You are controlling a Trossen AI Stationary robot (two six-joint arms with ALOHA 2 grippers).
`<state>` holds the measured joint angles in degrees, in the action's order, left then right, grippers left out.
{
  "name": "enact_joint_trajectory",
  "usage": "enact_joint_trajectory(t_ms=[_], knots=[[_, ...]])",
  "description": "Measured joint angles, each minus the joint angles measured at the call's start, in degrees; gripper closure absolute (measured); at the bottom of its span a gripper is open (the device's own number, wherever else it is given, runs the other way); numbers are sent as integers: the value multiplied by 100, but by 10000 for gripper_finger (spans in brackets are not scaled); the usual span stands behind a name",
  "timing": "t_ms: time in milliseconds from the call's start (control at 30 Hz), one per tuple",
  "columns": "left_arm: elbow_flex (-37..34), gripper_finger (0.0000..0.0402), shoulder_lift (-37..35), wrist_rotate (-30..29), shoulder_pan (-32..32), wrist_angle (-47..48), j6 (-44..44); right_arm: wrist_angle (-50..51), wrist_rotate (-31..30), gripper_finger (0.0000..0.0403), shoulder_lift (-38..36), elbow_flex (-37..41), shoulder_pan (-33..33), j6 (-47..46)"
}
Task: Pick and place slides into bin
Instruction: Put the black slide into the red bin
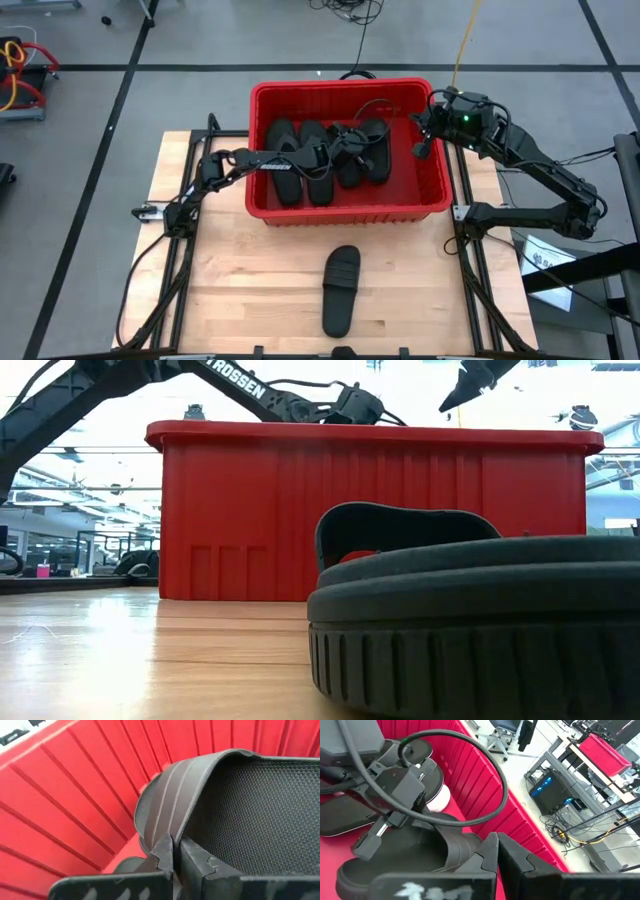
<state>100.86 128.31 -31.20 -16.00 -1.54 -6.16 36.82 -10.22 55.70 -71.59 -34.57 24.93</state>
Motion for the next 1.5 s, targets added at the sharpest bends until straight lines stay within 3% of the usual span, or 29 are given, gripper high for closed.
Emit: enact_joint_trajectory(t_ms=[500,1000,1500], knots=[[2,390,0,247,-5,106,396,-2,2,403,0,0,0,133],[2,296,0,321,39,470,694,-2,2,403,0,0,0,153],[-7,289,9,318,297,419,340,170,2,403,2,0,0,153]])
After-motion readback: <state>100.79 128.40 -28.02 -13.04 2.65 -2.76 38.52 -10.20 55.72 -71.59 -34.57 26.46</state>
